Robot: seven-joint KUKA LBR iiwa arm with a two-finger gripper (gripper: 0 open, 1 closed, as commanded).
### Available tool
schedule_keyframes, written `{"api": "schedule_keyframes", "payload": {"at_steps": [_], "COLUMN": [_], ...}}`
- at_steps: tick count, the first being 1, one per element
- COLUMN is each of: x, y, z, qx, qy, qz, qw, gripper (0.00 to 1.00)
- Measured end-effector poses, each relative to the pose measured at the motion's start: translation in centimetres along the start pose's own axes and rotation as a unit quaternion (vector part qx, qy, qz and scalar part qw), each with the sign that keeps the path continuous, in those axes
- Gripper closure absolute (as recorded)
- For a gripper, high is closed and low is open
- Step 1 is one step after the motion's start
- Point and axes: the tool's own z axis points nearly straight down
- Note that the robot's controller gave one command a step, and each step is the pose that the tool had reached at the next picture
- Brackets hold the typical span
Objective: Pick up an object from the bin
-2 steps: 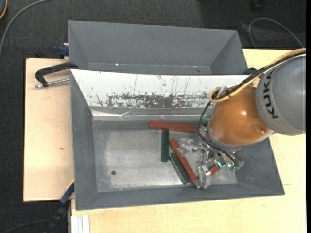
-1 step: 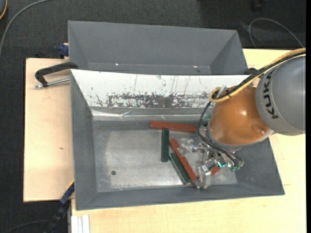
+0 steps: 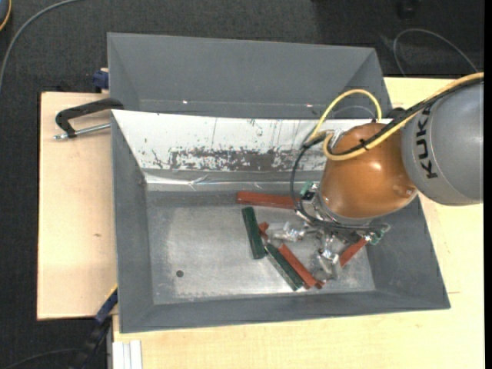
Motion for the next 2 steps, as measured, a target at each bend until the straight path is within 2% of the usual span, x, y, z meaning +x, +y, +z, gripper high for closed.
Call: {"api": "schedule_keyframes", "payload": {"at_steps": [1, 2], "x": [-8.8, -13.0], "y": [-0.6, -0.7], "z": [-5.6, 0.2], "qx": [0.003, -0.002], "qy": [-0.0057, 0.0003], "qz": [0.009, -0.096], "qw": [0.9999, 0.9954], "gripper": [0.0, 0.0]}}
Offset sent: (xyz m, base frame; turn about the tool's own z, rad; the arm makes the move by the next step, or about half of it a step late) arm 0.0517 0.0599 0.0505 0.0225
